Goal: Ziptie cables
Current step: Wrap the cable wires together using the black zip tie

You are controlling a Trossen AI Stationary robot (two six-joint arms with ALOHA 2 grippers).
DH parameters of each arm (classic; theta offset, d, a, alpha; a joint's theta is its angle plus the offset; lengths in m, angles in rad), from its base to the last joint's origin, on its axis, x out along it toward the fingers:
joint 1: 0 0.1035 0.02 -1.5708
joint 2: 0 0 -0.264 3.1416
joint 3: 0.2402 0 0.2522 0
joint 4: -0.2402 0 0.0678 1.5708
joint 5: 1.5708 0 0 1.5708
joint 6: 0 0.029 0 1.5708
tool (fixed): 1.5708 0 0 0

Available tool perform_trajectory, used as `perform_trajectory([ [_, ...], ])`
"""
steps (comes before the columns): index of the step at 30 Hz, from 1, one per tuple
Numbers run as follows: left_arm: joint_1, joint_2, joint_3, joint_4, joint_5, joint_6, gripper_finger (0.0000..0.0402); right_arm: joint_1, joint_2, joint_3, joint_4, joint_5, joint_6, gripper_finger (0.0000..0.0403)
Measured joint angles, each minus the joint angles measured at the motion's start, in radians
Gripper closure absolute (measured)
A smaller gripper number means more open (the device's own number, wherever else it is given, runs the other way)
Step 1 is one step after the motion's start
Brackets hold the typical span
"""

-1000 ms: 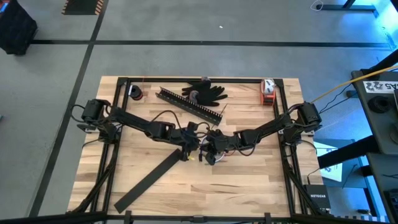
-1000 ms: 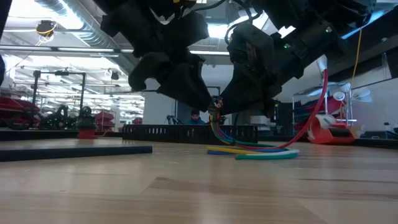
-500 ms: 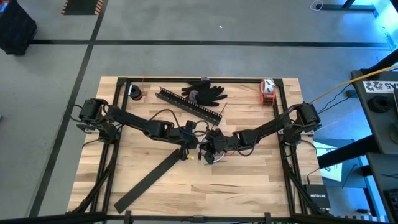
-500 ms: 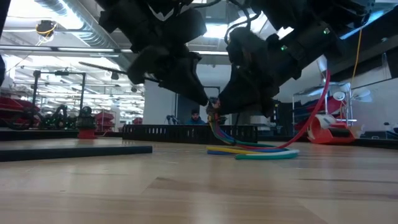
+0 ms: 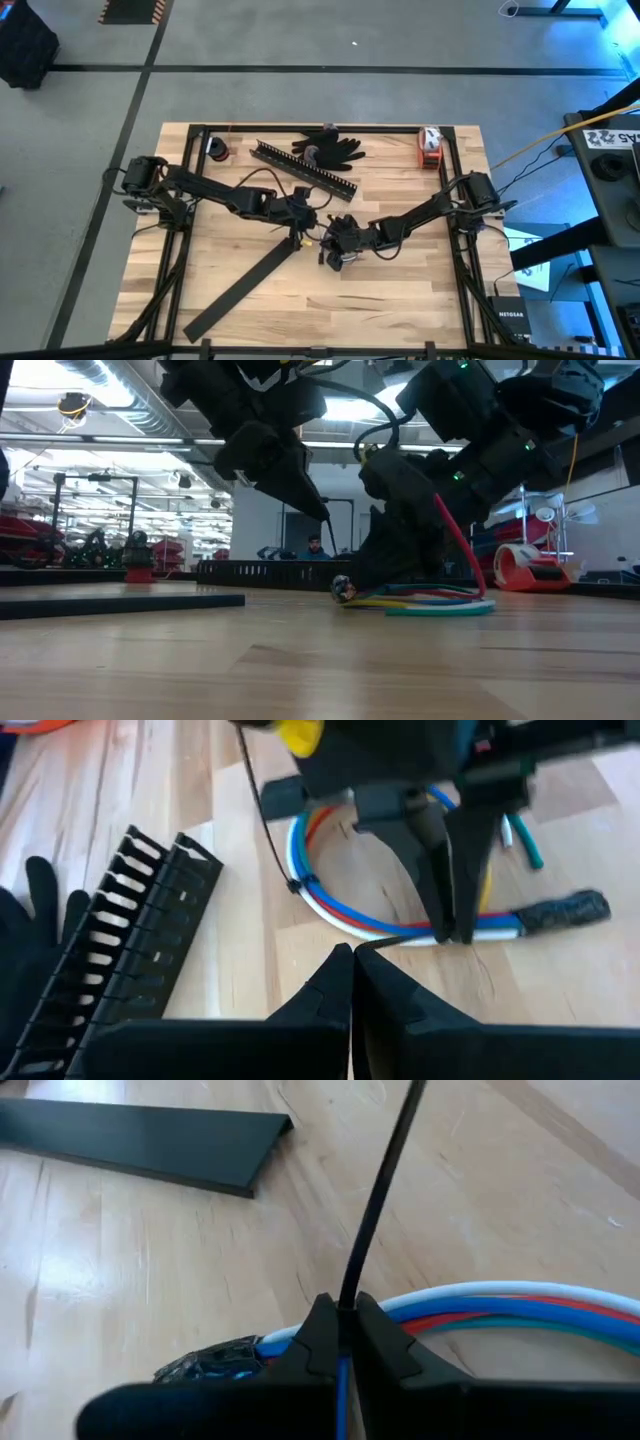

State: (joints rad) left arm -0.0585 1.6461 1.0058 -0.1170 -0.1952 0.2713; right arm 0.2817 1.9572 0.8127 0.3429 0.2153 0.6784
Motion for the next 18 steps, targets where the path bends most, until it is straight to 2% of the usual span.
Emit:
perform_trajectory([
  [7,-0.003,-0.006,0.001,-0.005,0.04,-0.038,0.0389,-0.001,-0.011,-0.002,0.023,0.022,-0.005,0.0381],
  [12,-0.009,-0.027,0.012,-0.095,0.039,-0.122,0.0343,-0.015,-0.067,0.04,-0.047,0.017,-0.084,0.0315],
  [18,-0.003,-0.117,0.073,-0.31,0.047,-0.224,0.0273,-0.055,-0.195,0.163,-0.277,0.03,-0.288,0.0233],
])
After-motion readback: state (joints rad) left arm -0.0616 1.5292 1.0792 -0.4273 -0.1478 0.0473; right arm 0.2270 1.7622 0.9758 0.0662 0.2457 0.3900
